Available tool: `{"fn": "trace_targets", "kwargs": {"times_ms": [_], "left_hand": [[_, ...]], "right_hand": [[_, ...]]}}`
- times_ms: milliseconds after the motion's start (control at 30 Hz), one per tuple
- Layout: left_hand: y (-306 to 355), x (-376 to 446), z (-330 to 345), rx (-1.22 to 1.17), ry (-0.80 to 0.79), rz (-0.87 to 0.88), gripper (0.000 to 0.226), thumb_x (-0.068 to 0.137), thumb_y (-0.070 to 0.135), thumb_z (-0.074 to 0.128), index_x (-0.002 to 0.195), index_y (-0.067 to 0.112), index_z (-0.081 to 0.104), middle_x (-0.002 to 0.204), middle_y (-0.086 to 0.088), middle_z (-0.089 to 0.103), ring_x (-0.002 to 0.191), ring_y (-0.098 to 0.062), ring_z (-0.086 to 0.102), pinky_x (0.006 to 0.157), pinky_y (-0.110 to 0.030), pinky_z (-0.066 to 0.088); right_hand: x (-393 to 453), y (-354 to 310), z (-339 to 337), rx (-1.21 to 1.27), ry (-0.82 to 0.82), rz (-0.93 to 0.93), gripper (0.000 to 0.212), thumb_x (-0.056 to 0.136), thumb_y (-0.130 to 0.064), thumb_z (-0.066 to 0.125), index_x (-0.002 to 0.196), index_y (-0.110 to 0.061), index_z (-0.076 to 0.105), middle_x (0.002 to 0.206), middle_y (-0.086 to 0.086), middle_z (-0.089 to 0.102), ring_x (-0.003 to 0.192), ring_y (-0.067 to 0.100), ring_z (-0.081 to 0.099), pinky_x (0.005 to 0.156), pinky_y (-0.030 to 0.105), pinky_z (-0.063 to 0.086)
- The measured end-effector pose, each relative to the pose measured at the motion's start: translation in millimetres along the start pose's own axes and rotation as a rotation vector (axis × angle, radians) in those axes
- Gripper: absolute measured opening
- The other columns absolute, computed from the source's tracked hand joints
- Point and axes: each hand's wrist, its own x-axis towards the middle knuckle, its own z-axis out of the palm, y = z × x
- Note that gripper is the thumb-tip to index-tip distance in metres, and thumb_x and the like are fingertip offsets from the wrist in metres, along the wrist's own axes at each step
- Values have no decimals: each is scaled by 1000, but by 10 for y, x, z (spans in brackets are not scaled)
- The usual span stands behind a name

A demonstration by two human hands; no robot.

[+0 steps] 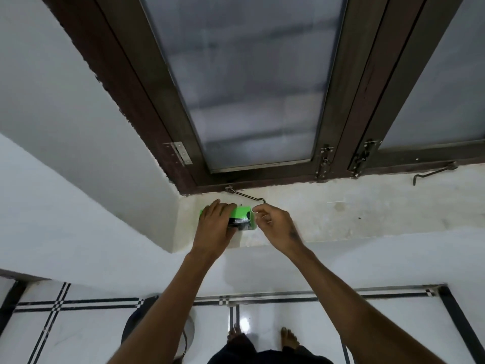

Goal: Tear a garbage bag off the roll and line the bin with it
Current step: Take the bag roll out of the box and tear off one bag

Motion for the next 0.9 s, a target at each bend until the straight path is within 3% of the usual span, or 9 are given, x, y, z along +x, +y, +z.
{"fn": "trace_targets", "kwargs": {"times_ms": [133, 200, 333, 500, 667, 733, 800, 900], "left_hand": [[-54, -44, 14, -109, 74, 32, 55, 68, 15, 86, 120, 12, 65, 114, -9, 70, 101, -32, 65, 95, -45, 48], [-91, -87, 27, -159, 104, 67, 54, 68, 10, 86, 118, 12, 65, 113, -8, 70, 100, -31, 63, 94, -45, 48], [-188, -113, -20, -255, 129, 52, 53, 74, 14, 83, 122, 18, 63, 119, -1, 67, 106, -22, 59, 95, -33, 44], [-273, -113, -62, -203, 111, 31, 55, 70, 16, 86, 121, 17, 66, 117, -3, 70, 104, -26, 64, 94, -41, 50], [-317, -85, -97, -68, 105, 52, 57, 66, 16, 88, 120, 19, 69, 113, -4, 71, 101, -28, 66, 94, -43, 50], [-366, -56, -148, -85, 116, 28, 58, 69, 17, 86, 123, 20, 67, 116, -3, 69, 104, -28, 64, 94, -41, 49], [-391, -13, -206, -95, 97, 32, 60, 70, 19, 86, 126, 23, 65, 118, -2, 68, 106, -27, 62, 93, -40, 48], [-342, 65, -246, -41, 67, 98, 62, 68, 21, 87, 126, 24, 66, 115, -2, 70, 105, -29, 63, 92, -40, 47]], "right_hand": [[77, -55, 9, 110, -174, 137, 30, 90, -12, 62, 120, -16, 65, 102, 6, 69, 95, 21, 68, 82, 33, 59], [117, -82, -12, 103, -245, 150, 35, 88, -12, 66, 123, -15, 65, 98, 4, 68, 96, 19, 67, 88, 41, 59], [169, -184, -4, 140, -235, 160, 32, 85, -13, 74, 116, -8, 70, 76, -3, 67, 76, 15, 68, 80, 47, 62], [255, -355, 72, 82, -216, 189, 31, 79, -11, 75, 110, -13, 72, 79, 1, 72, 79, 15, 70, 80, 45, 61], [223, -365, 94, 106, -127, 281, 27, 77, -5, 73, 100, -17, 64, 80, 3, 68, 77, 25, 71, 69, 45, 62], [190, -282, 14, 71, -23, 316, 23, 79, -2, 69, 94, -16, 59, 78, 2, 66, 69, 24, 68, 62, 30, 60], [137, -205, -78, -97, 112, 289, 22, 84, 0, 65, 89, -17, 53, 79, -3, 58, 67, 13, 58, 53, 10, 42], [51, -213, -113, -180, 184, 172, 21, 87, -1, 64, 86, -19, 55, 88, -6, 54, 74, 10, 55, 56, 5, 37]]}}
